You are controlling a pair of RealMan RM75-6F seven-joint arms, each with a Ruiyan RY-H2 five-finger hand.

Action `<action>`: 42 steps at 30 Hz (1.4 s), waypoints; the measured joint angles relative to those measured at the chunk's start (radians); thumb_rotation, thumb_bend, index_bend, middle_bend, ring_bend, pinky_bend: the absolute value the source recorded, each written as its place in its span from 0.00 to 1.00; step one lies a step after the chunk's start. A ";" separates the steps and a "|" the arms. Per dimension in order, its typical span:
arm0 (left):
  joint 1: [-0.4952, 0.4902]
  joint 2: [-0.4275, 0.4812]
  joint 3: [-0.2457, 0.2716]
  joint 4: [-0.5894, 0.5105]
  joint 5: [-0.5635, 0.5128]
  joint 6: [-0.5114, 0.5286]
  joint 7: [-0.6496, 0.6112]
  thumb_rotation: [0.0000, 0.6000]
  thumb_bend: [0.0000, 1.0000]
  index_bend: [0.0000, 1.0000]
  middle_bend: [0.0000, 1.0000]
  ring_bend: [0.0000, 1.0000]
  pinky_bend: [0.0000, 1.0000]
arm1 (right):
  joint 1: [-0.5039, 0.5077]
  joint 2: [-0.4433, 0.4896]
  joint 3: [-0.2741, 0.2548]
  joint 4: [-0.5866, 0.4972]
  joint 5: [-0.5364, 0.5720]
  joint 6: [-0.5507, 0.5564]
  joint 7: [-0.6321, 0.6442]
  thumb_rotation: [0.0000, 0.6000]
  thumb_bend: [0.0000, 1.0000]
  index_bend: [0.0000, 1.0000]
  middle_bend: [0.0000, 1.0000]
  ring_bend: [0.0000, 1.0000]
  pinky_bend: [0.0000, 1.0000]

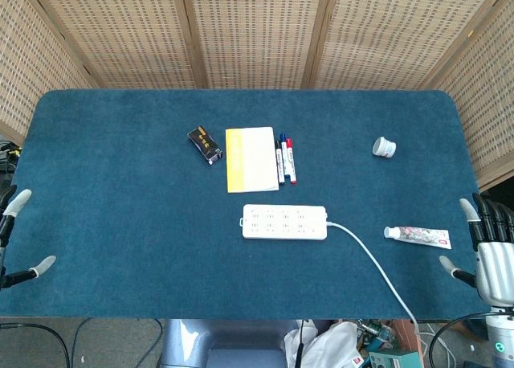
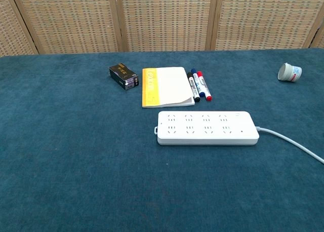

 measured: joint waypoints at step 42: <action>-0.031 -0.009 0.001 -0.018 -0.026 -0.059 0.064 1.00 0.00 0.00 0.00 0.00 0.00 | 0.638 -0.129 0.033 -0.043 0.525 -0.890 -0.330 1.00 0.76 0.31 0.95 1.00 1.00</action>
